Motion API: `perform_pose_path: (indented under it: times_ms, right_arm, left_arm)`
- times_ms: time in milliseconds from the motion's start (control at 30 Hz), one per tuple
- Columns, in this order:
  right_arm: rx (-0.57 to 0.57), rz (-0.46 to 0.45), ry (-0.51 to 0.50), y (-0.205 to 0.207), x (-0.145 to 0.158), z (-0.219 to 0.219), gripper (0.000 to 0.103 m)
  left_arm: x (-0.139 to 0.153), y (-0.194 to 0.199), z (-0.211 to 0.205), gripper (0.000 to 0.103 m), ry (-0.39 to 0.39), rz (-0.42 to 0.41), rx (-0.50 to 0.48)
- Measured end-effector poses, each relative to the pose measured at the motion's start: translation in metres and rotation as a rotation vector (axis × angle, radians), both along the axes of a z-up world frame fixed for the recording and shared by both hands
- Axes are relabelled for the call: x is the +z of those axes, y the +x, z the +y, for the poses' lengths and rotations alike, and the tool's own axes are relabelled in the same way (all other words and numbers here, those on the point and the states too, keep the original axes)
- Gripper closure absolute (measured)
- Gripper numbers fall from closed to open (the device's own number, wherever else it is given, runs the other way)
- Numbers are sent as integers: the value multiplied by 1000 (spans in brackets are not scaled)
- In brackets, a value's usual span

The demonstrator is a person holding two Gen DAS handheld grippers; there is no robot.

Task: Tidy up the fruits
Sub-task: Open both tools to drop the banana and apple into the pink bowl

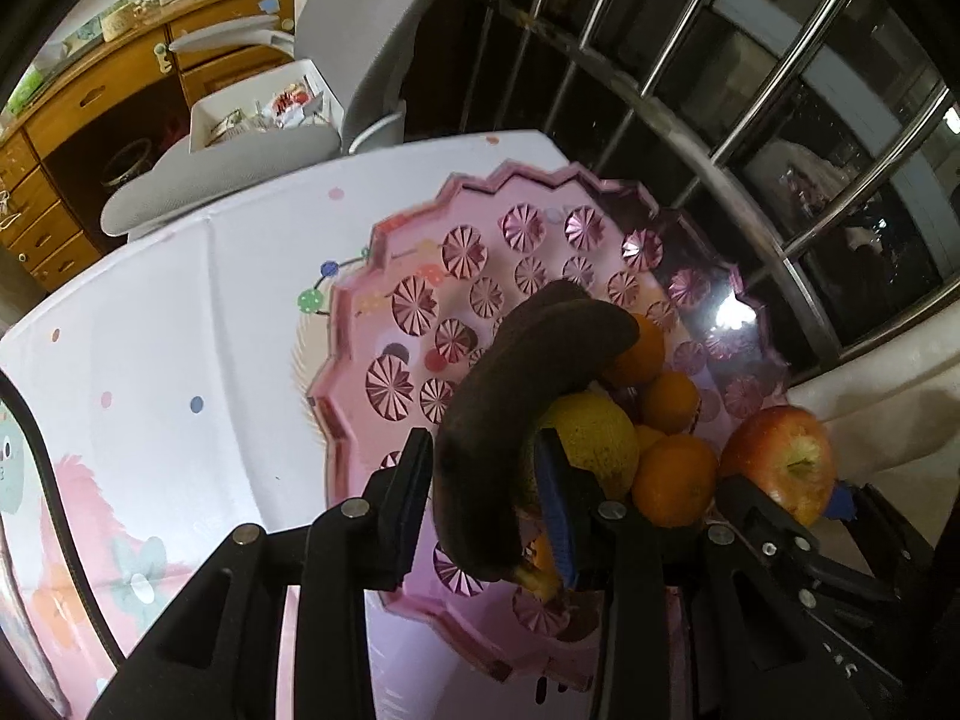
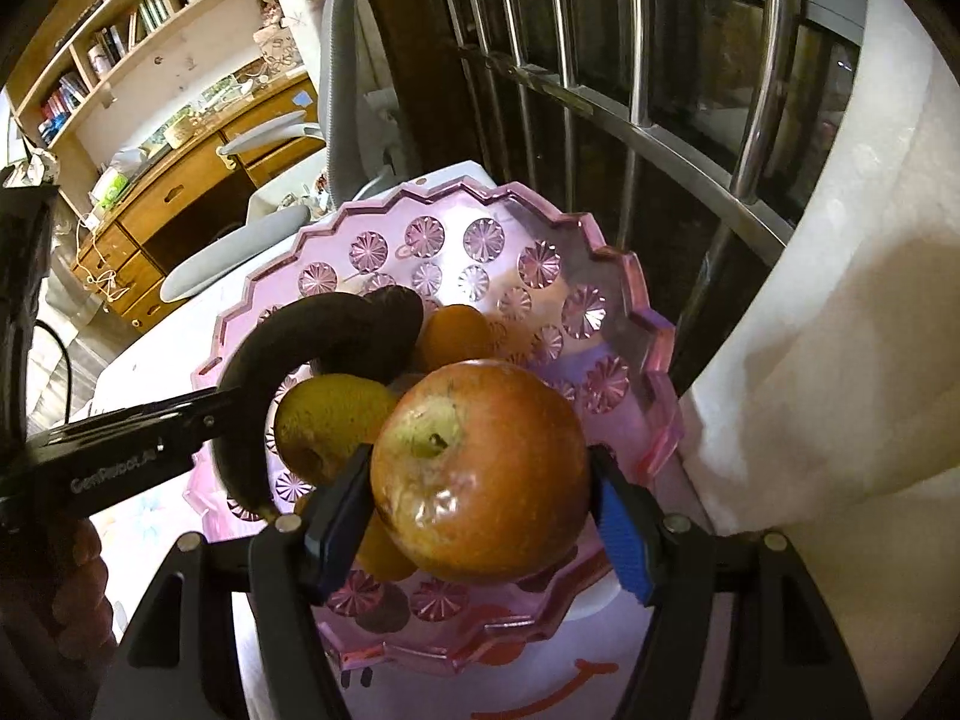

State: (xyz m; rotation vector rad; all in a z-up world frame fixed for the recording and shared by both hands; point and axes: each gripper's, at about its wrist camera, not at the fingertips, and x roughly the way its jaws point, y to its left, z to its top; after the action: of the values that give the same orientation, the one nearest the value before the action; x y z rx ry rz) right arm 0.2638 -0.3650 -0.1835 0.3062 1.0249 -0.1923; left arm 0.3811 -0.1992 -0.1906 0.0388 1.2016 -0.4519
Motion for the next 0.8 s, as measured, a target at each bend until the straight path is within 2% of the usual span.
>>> perform_pose_path:
  times_ms: [100, 167, 267, 400, 600, 800]
  right_arm:
    - [-19, 2, 12, -2, 2, -1, 33]
    - [-32, -5, 19, -3, 5, -2, 26]
    - [-49, -17, 43, -6, 12, -1, 25]
    - [-34, -27, 19, -12, 28, 16, 22]
    - [-18, -16, 72, -29, 43, 45, 20]
    - [22, 46, 157, -61, 43, 82, 20]
  left_arm:
    - [12, -5, 9, 47, -21, -13, 1]
    - [21, -10, 17, 47, -36, -24, 5]
    - [30, -21, 32, 39, -42, -26, 18]
    - [40, -42, 57, 31, -48, -20, 54]
    - [57, -92, 108, 24, -30, -21, 108]
    - [64, -155, 168, 24, 0, -6, 199]
